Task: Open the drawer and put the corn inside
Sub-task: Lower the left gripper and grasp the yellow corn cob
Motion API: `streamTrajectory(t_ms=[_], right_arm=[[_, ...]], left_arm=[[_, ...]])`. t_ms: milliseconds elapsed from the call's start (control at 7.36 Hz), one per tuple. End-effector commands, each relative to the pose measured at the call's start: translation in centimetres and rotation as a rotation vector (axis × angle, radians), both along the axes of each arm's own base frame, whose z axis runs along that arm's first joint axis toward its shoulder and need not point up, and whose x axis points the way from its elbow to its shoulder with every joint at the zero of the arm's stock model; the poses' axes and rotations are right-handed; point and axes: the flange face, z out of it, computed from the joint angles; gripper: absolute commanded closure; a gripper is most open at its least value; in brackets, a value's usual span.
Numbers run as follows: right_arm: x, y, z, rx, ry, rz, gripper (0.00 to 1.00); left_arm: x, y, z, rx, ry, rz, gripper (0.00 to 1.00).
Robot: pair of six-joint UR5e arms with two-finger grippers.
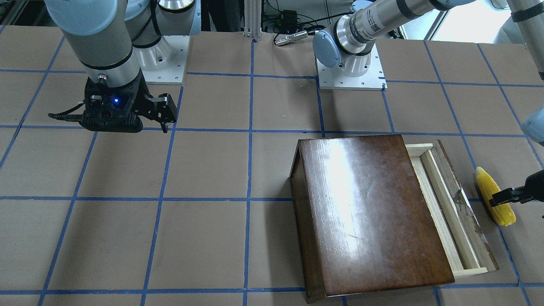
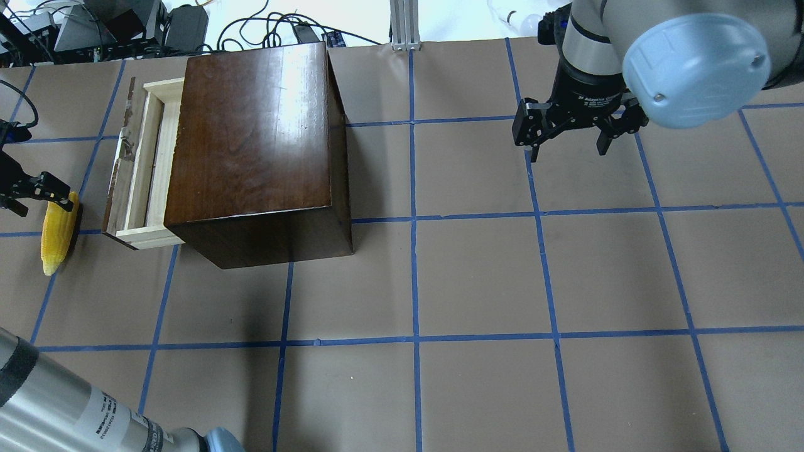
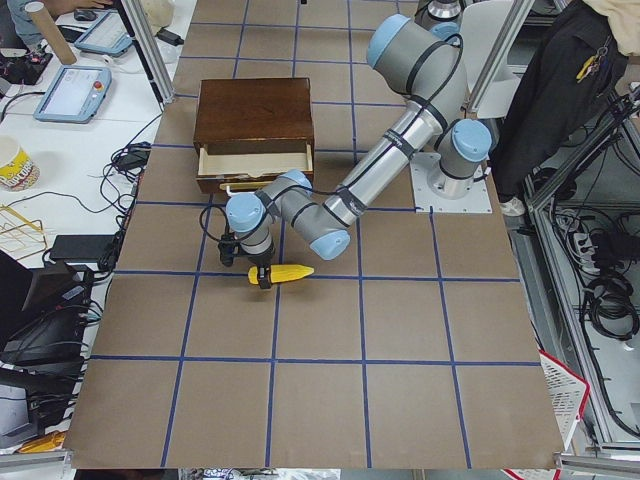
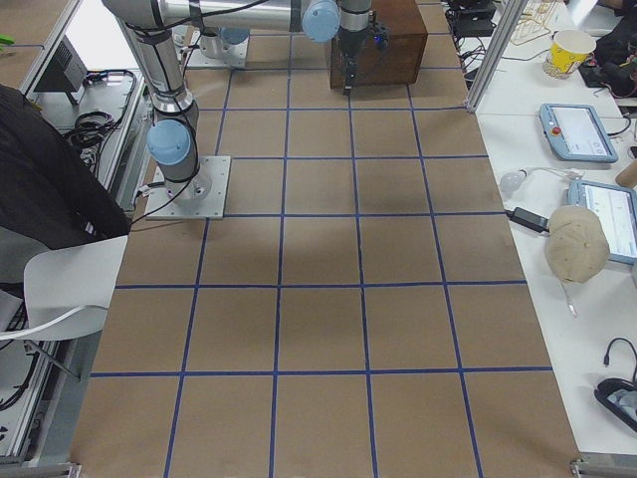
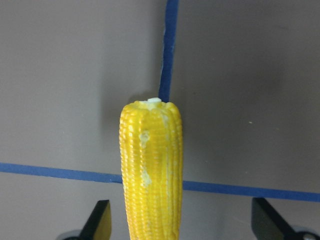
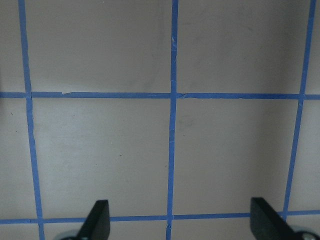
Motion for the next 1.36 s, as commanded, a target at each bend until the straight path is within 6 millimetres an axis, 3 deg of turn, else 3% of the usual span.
streamTrajectory(t_ms=[0, 272, 680, 951, 1223], right_arm=[[0.0, 0.01, -0.01, 0.001, 0.0, 0.0, 0.0], [0.0, 0.0, 0.0, 0.0, 0.0, 0.0, 0.0], [0.0, 0.01, -0.01, 0.001, 0.0, 0.0, 0.0], [0.0, 0.01, -0.01, 0.001, 0.0, 0.0, 0.0], [0.0, 0.01, -0.01, 0.001, 0.0, 0.0, 0.0]], left_arm=[[0.04, 0.31, -1.29, -0.005, 0.006, -0.009, 0.02], [-0.17, 0.11, -1.3, -0.025, 0.027, -0.004, 0.11], [-0.22, 0.19, -1.43, -0.022, 0.028, -0.007, 0.58], [-0.09, 0.31, -1.45, -0.015, 0.023, -0.005, 0.81], [-0.15, 0.27, -1.21, -0.014, 0.02, -0.007, 0.95]])
